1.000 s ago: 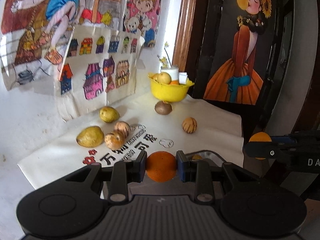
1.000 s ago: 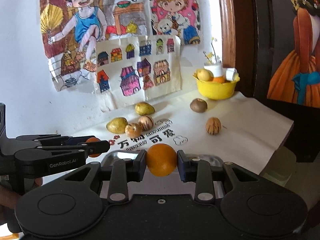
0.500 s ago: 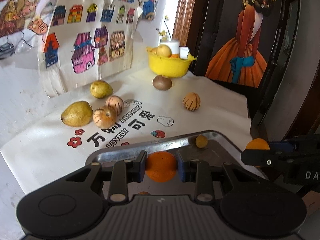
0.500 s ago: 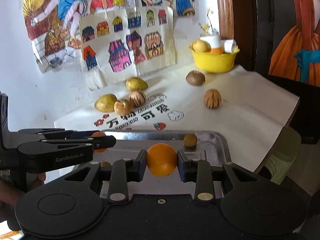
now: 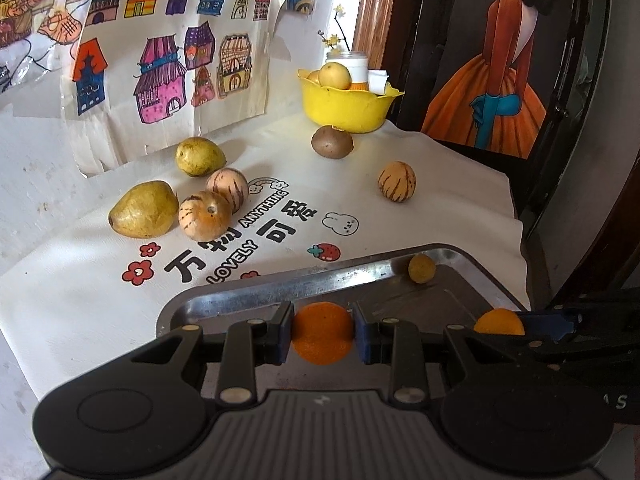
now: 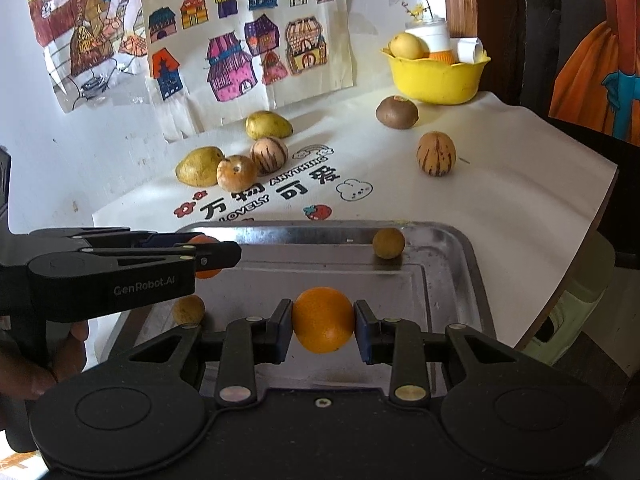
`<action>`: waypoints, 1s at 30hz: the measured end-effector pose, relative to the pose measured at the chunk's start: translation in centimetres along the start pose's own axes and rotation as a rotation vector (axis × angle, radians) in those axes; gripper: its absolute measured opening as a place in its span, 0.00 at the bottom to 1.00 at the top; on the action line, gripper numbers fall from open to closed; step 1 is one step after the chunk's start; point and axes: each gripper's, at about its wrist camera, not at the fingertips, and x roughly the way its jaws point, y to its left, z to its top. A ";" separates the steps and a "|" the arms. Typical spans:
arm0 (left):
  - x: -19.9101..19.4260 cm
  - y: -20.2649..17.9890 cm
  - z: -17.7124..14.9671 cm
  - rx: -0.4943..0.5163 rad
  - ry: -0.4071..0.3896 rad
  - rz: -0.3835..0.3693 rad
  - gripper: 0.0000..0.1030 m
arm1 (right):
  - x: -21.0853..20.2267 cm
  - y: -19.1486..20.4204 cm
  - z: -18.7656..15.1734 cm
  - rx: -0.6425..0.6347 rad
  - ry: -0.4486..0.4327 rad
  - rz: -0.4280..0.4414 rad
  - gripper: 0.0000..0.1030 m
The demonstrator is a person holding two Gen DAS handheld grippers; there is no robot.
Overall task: Organize fruits
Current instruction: 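Carry the orange into the tray, open the left tool while the right tool releases its orange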
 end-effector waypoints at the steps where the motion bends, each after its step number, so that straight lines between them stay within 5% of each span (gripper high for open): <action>1: 0.1 0.0 0.0 0.001 0.003 0.000 0.33 | 0.2 0.0 0.0 0.000 0.003 0.000 0.33; 30: 2.4 0.3 -1.9 0.012 0.070 0.022 0.33 | 2.7 -0.3 -1.9 -0.017 0.066 -0.029 0.33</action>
